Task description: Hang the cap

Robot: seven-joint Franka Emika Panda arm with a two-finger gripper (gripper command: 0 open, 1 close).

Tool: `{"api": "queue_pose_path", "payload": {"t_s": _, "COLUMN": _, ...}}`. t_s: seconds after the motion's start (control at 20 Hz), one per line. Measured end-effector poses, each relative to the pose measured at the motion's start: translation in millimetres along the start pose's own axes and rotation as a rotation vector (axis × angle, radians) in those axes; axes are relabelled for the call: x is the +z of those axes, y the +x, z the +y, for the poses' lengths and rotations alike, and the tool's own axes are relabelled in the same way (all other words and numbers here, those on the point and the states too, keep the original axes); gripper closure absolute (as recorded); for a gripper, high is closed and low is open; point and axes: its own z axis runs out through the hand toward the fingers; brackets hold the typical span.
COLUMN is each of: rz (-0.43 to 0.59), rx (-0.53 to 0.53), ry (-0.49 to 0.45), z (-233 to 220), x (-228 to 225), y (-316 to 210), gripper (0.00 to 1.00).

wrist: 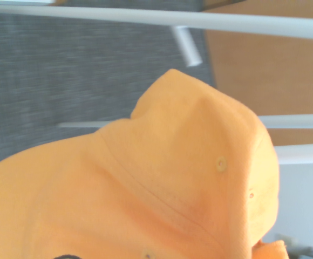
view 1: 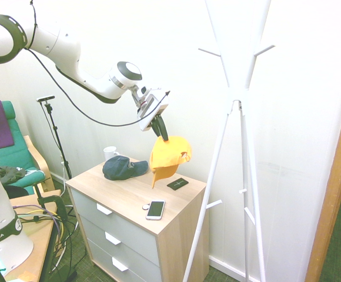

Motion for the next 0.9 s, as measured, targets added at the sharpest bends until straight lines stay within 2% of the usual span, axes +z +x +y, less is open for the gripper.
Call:
{"api": "queue_pose_path", "payload": {"t_s": 0.35, "rz": 0.144, "rx": -0.012, "ry": -0.087, "z": 39, "x": -42, "y": 33, "gripper": 1.0}}
{"api": "queue_pose_path", "payload": {"t_s": 0.9, "rz": 0.265, "rx": 0.026, "ry": -0.183, "z": 108, "x": -122, "y": 87, "gripper": 1.0}}
